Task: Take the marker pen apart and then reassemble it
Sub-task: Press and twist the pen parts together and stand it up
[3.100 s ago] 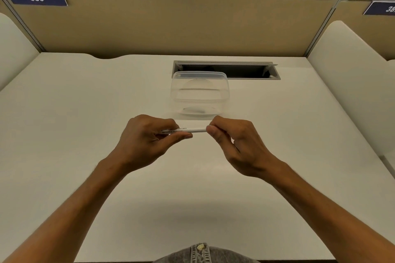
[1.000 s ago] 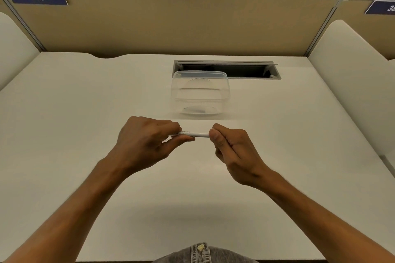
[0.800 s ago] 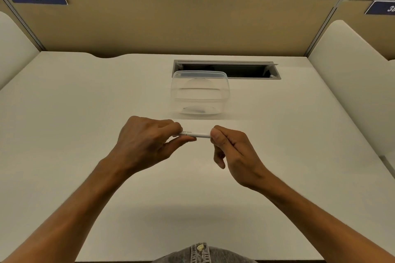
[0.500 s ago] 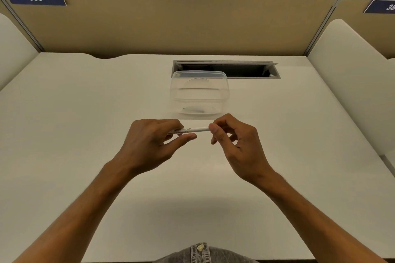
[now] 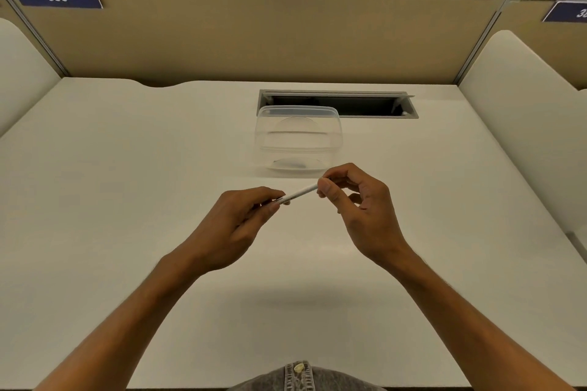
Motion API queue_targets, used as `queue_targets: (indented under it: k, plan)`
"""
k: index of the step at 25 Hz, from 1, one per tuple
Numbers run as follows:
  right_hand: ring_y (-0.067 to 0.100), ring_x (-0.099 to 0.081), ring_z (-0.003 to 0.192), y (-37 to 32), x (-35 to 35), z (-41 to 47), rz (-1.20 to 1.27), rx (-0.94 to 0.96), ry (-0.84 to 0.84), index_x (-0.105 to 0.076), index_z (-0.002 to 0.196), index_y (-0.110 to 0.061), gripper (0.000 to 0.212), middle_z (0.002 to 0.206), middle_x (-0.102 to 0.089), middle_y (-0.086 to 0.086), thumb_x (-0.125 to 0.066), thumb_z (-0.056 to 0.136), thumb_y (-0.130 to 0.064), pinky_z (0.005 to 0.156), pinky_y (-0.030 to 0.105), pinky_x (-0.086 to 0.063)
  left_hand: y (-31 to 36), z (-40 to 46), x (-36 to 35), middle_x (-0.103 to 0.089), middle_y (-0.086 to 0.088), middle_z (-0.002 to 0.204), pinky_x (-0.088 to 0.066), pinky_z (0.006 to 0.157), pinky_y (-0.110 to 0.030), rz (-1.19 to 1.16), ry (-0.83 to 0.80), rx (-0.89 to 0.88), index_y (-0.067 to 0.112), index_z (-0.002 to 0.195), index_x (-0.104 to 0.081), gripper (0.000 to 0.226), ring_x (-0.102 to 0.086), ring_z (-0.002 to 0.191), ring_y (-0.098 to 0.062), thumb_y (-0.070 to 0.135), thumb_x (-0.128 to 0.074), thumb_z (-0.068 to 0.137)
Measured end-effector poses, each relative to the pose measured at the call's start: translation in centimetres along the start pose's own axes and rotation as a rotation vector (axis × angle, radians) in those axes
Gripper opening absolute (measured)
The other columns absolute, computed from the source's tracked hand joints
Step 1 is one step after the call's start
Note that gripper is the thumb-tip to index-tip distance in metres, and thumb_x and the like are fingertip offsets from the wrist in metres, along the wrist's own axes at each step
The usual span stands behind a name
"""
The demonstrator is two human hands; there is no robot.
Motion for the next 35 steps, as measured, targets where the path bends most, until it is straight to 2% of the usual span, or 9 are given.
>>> queue_targets:
  k: [2,6,13,16,22,25,28,31,35]
  plan:
    - [0.01,-0.062,0.081,-0.3,0.2,0.0,-0.148,0.132,-0.028,-0.059,0.088,-0.022,0.014,0.08,-0.064,-0.015,-0.052,0.095,-0.032,0.06,0.024,-0.049,0.1,0.1,0.2,-0.048,-0.002,0.059,-0.028,0.05,-0.019,-0.038,-0.022,0.007,0.021,0.097,-0.07,0.022,-0.035,0.052,-0.012,0.026,-0.049,0.095]
    - [0.011,-0.05,0.063,-0.6,0.2,0.0,-0.451,0.383,-0.091,-0.054,0.087,-0.021,0.022,0.076,-0.054,-0.013,-0.039,0.098,-0.034,0.054,0.032,-0.046,0.2,0.2,0.7,-0.047,0.008,0.056,-0.028,0.05,-0.016,-0.011,-0.026,-0.025,0.018,0.088,-0.071,0.021,-0.037,0.049,-0.008,0.033,-0.057,0.093]
    - [0.013,-0.067,0.089,1.1,-2.1,-0.5,0.165,-0.05,-0.045,-0.063,0.096,-0.018,0.018,0.085,-0.071,-0.007,-0.058,0.093,-0.035,0.062,0.026,-0.054,-0.4,0.1,-0.7,-0.062,-0.003,0.073,-0.042,0.061,-0.032,-0.085,0.002,0.028,0.021,0.1,-0.069,0.017,-0.051,0.064,-0.019,0.027,-0.053,0.096]
    - [0.012,-0.067,0.094,1.9,-3.4,-0.2,0.334,-0.145,0.049,-0.065,0.099,-0.013,0.021,0.094,-0.073,-0.005,-0.053,0.094,-0.03,0.072,0.022,-0.054,-1.1,-0.2,-2.3,-0.064,0.003,0.08,-0.05,0.069,-0.026,-0.142,-0.017,0.061,0.023,0.104,-0.068,0.018,-0.058,0.073,-0.016,0.014,-0.053,0.097]
    - [0.013,-0.065,0.076,3.3,-4.8,1.5,0.565,-0.358,0.235,-0.061,0.095,-0.021,0.027,0.07,-0.065,-0.006,-0.036,0.104,-0.024,0.08,0.029,-0.05,-4.6,-0.9,-5.5,-0.069,0.011,0.094,-0.05,0.078,-0.021,-0.148,0.018,0.207,0.024,0.107,-0.068,0.016,-0.064,0.087,-0.007,0.025,-0.057,0.094]
    - [0.01,-0.05,0.061,4.5,-5.7,1.9,0.674,-0.479,0.267,-0.059,0.085,-0.02,0.032,0.062,-0.05,-0.007,-0.033,0.103,-0.023,0.068,0.028,-0.039,-7.7,-1.5,-6.5,-0.064,0.01,0.113,-0.049,0.088,-0.028,0.116,0.037,0.23,0.025,0.114,-0.063,0.025,-0.06,0.101,-0.005,0.038,-0.055,0.093]
    - [0.01,-0.033,0.053,5.5,-6.6,2.1,0.791,-0.521,0.281,-0.049,0.068,-0.016,0.031,0.059,-0.04,-0.006,-0.036,0.096,-0.022,0.054,0.025,-0.027,-11.0,-2.4,-7.0,-0.052,-0.004,0.136,-0.038,0.103,-0.037,0.51,0.036,0.237,0.019,0.128,-0.056,0.043,-0.051,0.122,-0.023,0.043,-0.053,0.094]
    - [0.01,-0.021,0.05,6.5,-6.9,2.0,0.791,-0.494,0.273,-0.033,0.062,-0.019,0.027,0.056,-0.031,-0.007,-0.038,0.084,-0.033,0.048,0.024,-0.017,-13.7,-3.4,-7.3,-0.038,-0.008,0.15,-0.025,0.113,-0.042,0.647,-0.003,0.303,0.017,0.14,-0.044,0.059,-0.034,0.138,-0.026,0.054,-0.039,0.094]
    - [0.011,-0.013,0.048,7.4,-7.0,1.7,0.525,-0.413,0.257,-0.022,0.052,-0.027,0.043,0.052,-0.02,-0.004,-0.035,0.09,-0.041,0.046,0.028,-0.011,-15.1,-4.3,-7.8,-0.031,-0.004,0.156,-0.018,0.117,-0.042,0.659,-0.001,0.33,0.02,0.145,-0.035,0.068,-0.024,0.144,-0.022,0.06,-0.021,0.092]
Point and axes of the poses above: each hand's wrist, its own z-axis towards the middle knuckle, its own x-axis out of the back of the hand, y = z × x, the point moved 3 cm from there along z, towards the middle knuckle
